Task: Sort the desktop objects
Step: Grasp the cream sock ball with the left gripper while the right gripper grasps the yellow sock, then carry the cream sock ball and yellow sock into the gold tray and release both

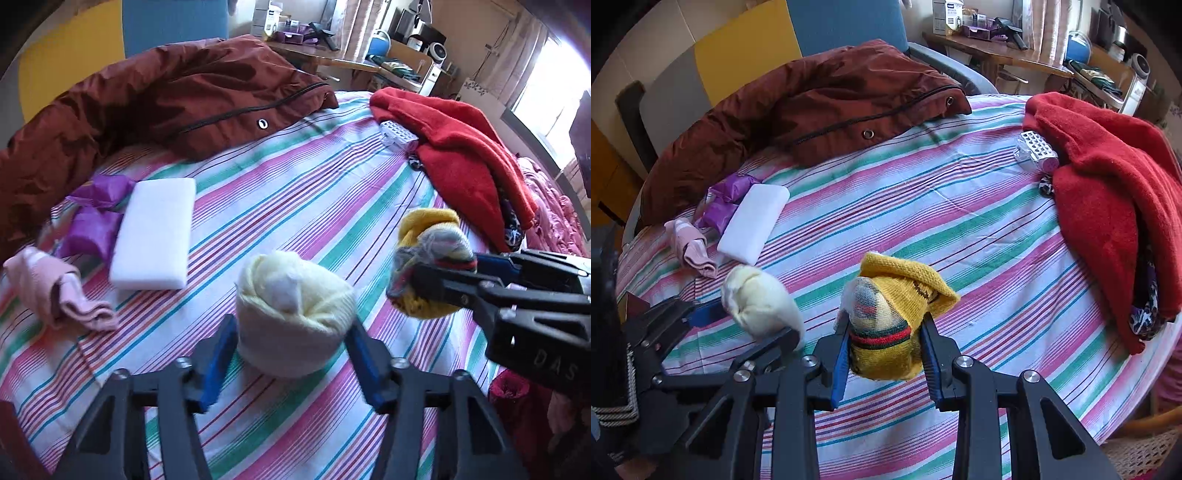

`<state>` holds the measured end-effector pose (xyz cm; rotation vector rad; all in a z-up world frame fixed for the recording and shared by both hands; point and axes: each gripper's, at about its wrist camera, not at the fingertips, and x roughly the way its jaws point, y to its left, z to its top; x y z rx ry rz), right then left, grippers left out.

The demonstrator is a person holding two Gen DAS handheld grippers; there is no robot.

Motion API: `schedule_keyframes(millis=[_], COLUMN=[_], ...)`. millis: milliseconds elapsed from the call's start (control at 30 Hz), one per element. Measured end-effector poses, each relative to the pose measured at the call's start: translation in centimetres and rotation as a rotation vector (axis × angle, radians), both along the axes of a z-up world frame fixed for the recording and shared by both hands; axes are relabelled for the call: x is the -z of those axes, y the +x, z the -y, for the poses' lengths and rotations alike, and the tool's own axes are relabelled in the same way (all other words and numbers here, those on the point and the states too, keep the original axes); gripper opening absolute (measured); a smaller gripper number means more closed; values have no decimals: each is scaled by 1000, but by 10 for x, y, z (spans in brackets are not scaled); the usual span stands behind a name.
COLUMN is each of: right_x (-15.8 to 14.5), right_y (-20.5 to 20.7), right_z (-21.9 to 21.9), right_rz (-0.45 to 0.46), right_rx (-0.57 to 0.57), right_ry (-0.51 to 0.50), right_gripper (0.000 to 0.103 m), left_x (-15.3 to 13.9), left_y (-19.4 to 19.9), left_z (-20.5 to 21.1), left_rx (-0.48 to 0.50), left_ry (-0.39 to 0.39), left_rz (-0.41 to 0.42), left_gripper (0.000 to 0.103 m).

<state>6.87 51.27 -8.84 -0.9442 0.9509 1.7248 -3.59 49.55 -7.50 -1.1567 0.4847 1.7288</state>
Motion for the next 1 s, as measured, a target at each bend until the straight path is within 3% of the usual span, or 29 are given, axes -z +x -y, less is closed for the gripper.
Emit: schedule_keyframes(millis=[333,600,1000], right_x=[-4,-17,-23], right_y=[-10,-38,-46], right_z=[5,25,36], right_rz=[-12,-33,-12], right_rx=[-48,-186,-214], right_ry=[26,97,141], right_gripper=[34,34,34], left_x=[-16,-62,-102], left_y=[4,22,39], left_z=[36,91,183], left_rx=[-69,-151,-292], left_ry=[27,82,126], left_rz=[14,-85,-199], left_gripper=[54,54,54])
